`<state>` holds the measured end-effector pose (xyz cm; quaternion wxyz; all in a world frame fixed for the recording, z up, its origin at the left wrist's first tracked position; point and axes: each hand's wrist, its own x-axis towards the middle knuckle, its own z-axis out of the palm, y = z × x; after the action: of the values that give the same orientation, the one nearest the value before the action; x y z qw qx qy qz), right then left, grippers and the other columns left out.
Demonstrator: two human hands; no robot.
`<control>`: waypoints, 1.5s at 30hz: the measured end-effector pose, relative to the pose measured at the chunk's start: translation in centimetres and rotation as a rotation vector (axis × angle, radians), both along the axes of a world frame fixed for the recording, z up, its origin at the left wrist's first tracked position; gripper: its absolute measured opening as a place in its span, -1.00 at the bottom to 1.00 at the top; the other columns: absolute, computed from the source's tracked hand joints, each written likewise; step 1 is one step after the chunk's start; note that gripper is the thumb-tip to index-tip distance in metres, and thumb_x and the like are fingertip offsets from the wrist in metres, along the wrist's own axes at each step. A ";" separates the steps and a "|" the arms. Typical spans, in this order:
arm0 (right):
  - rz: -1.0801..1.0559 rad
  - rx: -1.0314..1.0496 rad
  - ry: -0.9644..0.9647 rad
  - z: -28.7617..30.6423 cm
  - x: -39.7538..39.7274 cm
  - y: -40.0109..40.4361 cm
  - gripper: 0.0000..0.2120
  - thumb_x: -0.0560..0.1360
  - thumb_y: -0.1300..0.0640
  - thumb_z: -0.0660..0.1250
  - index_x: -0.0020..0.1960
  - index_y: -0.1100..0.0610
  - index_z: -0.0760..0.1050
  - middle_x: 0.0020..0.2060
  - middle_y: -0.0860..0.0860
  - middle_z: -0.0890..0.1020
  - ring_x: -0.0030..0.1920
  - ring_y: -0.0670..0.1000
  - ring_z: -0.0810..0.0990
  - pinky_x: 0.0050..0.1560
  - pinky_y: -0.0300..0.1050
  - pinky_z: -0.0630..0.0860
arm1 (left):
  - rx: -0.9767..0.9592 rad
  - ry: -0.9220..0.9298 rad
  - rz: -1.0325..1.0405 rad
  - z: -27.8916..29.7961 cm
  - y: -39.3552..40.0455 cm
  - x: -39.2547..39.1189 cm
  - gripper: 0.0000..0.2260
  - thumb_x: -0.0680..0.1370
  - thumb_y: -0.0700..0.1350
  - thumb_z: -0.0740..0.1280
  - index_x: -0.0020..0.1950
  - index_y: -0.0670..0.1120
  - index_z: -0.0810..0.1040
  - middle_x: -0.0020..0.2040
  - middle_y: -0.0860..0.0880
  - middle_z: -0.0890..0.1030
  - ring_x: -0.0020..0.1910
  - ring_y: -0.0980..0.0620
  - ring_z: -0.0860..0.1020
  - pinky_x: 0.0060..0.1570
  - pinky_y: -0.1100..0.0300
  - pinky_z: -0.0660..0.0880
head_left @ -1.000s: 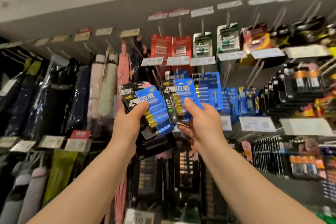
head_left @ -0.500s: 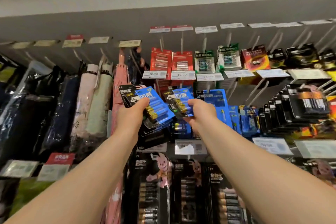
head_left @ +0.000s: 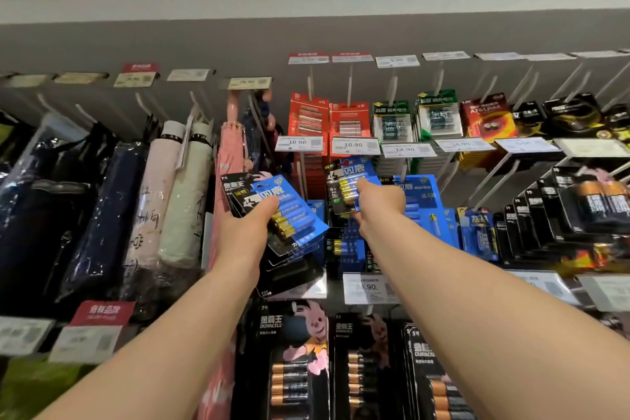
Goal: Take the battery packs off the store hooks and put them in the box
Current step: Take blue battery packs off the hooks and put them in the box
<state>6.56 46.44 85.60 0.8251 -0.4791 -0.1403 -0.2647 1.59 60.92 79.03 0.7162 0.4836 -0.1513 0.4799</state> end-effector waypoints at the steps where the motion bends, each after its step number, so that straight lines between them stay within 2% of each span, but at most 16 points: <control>1: 0.021 -0.001 0.009 -0.2 0.0 0.0 -0.69 0.55 0.17 0.30 0.25 0.21 0.37 0.14 0.11 0.56 0.07 0.22 0.60 0.09 0.12 0.58 | -0.020 0.006 -0.023 0.1 0.0 0.1 -0.67 0.44 -0.04 0.49 0.20 0.00 0.60 -0.03 -0.02 0.71 -0.17 0.03 0.69 -0.30 0.22 0.60; 3: 0.033 -0.024 0.016 -0.6 0.0 -0.2 -0.66 0.57 0.18 0.27 0.32 0.20 0.36 -0.02 0.08 0.56 -0.15 0.07 0.60 -0.02 0.05 0.62 | -0.042 0.003 -0.052 0.2 -0.1 0.0 -0.74 0.49 -0.08 0.46 0.18 -0.04 0.61 -0.08 -0.01 0.70 -0.28 0.10 0.67 -0.49 0.32 0.51; 5: 0.009 -0.018 0.008 -0.9 -0.1 -0.5 -0.67 0.56 0.16 0.34 0.28 0.25 0.42 -0.15 0.07 0.54 -0.34 -0.01 0.51 -0.26 -0.07 0.64 | -0.050 -0.009 -0.061 0.3 -0.3 -0.1 -0.73 0.50 -0.10 0.45 0.20 -0.06 0.60 -0.09 -0.02 0.69 -0.31 0.11 0.66 -0.52 0.33 0.49; 8: -0.023 -0.018 -0.022 -0.9 -0.6 -0.4 -0.63 0.55 0.10 0.36 0.29 0.24 0.44 0.00 0.11 0.59 -0.36 -0.01 0.53 -0.51 -0.20 0.53 | -0.055 -0.013 -0.079 0.2 -0.5 -0.3 -0.73 0.52 -0.11 0.44 0.21 -0.08 0.59 -0.09 -0.03 0.69 -0.36 0.11 0.67 -0.52 0.32 0.50; 13: -0.027 0.013 -0.014 -0.7 -1.1 -0.1 -0.62 0.57 0.10 0.34 0.33 0.21 0.41 0.08 0.13 0.57 -0.34 -0.03 0.47 -0.45 -0.17 0.55 | -0.053 -0.006 -0.114 0.0 -0.6 -0.8 -0.77 0.53 -0.11 0.42 0.17 -0.08 0.57 -0.08 -0.05 0.69 -0.33 0.08 0.66 -0.53 0.30 0.50; 16: -0.029 0.054 0.004 -0.9 -1.2 -0.1 -0.62 0.57 0.10 0.34 0.33 0.21 0.40 -0.03 0.12 0.53 -0.35 -0.02 0.48 -0.39 -0.13 0.57 | -0.071 -0.019 -0.098 -0.1 -0.3 -0.8 -0.71 0.51 -0.09 0.45 0.21 -0.05 0.55 -0.01 -0.07 0.70 -0.21 0.00 0.69 -0.49 0.26 0.53; 20: 0.004 -0.122 0.021 -1.3 -1.1 -0.6 -0.64 0.58 0.08 0.32 0.26 0.28 0.43 -0.29 0.08 0.53 -0.36 0.03 0.61 -0.37 -0.06 0.56 | -0.077 -0.041 -0.097 -0.3 -0.1 -1.2 -0.68 0.52 -0.12 0.43 0.26 -0.05 0.51 -0.01 -0.05 0.69 -0.21 0.03 0.67 -0.43 0.25 0.56; 23: 0.056 -0.270 0.085 -1.9 -1.6 -1.7 -0.63 0.57 0.02 0.32 0.25 0.25 0.43 -0.24 0.09 0.56 -0.31 0.02 0.63 -0.40 -0.04 0.58 | -0.072 -0.028 -0.120 -0.5 -0.2 -1.4 -0.71 0.53 -0.14 0.41 0.24 -0.06 0.50 -0.05 -0.04 0.68 -0.26 0.05 0.66 -0.50 0.27 0.54; 26: 0.043 -0.341 0.100 -2.7 -1.4 -2.8 -0.58 0.56 -0.03 0.33 0.25 0.26 0.45 -0.23 0.12 0.49 -0.29 0.07 0.60 -0.20 -0.02 0.66 | -0.084 -0.013 -0.112 -0.8 -0.4 -1.4 -0.85 0.54 -0.14 0.41 0.05 0.00 0.50 -0.06 -0.04 0.66 -0.25 0.04 0.64 -0.51 0.27 0.55; 30: -0.358 -0.620 0.030 -3.3 -1.7 -4.1 -0.36 0.52 -0.21 0.25 0.37 0.25 0.27 -0.19 0.11 0.57 -0.27 0.12 0.56 -0.31 -0.05 0.49 | -0.085 0.025 -0.103 -0.9 -1.1 -1.6 -0.87 0.53 -0.10 0.42 -0.01 0.01 0.49 -0.05 -0.05 0.67 -0.22 0.03 0.65 -0.39 0.21 0.55; 32: -0.531 -0.709 -0.129 -3.2 -2.7 -4.6 -0.44 0.54 -0.23 0.20 0.32 0.18 0.28 -0.19 0.06 0.51 -0.26 0.09 0.48 -0.33 -0.07 0.35 | -0.095 0.040 -0.124 -0.9 -1.4 -1.5 -0.79 0.52 -0.08 0.43 0.12 -0.06 0.53 -0.02 -0.08 0.68 -0.22 0.02 0.67 -0.41 0.22 0.55; 34: -0.473 -0.710 -0.316 -3.1 -4.1 -4.6 -0.64 0.55 -0.19 0.23 -0.04 0.13 0.36 -0.32 0.00 0.41 -0.32 0.05 0.39 -0.32 -0.09 0.29 | -0.104 0.041 -0.132 -0.8 -1.9 -1.4 -0.66 0.50 -0.07 0.45 0.23 -0.10 0.52 0.04 -0.09 0.68 -0.16 0.00 0.68 -0.41 0.23 0.55; 36: -0.287 -0.765 -0.392 -3.0 -5.8 -4.0 -0.64 0.53 -0.18 0.28 -0.18 0.11 0.36 -0.29 0.01 0.45 -0.28 0.03 0.43 -0.26 -0.10 0.36 | -0.109 0.037 -0.144 -0.8 -2.6 -1.4 -0.51 0.38 0.01 0.51 0.25 -0.10 0.52 0.07 -0.10 0.68 -0.11 -0.04 0.69 -0.34 0.19 0.57; 40: -0.007 -0.953 -0.334 -3.4 -6.8 -2.6 -0.60 0.48 -0.16 0.38 0.18 0.08 0.47 0.14 -0.03 0.54 0.07 -0.04 0.51 -0.23 -0.18 0.46 | -0.100 0.069 -0.166 -0.8 -3.6 -1.5 -0.23 0.08 0.19 0.49 0.25 -0.06 0.56 0.07 -0.09 0.69 -0.08 -0.08 0.70 -0.37 0.18 0.57; 43: 0.073 -0.909 -0.282 -3.7 -6.7 -2.4 -0.65 0.48 -0.06 0.42 0.15 0.14 0.52 0.09 0.02 0.58 0.00 -0.02 0.54 -0.24 -0.17 0.48 | -0.093 0.076 -0.163 -0.9 -3.7 -1.8 -0.22 0.09 0.25 0.51 0.25 -0.06 0.57 0.07 -0.08 0.70 -0.09 -0.05 0.70 -0.45 0.25 0.53; 45: 0.134 -0.907 -0.265 -3.9 -7.0 -2.5 -0.78 0.54 -0.02 0.36 0.00 0.15 0.53 -0.08 -0.02 0.56 -0.15 -0.06 0.52 -0.23 -0.17 0.53 | -0.079 0.066 -0.148 -1.0 -3.7 -2.0 -0.38 0.28 0.21 0.54 0.24 -0.08 0.57 0.05 -0.08 0.70 -0.13 -0.02 0.70 -0.48 0.27 0.52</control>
<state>-0.45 43.96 81.73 0.5229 -0.7429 -0.3763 -0.1816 -0.40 57.25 77.99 0.7729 0.4579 -0.1437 0.4150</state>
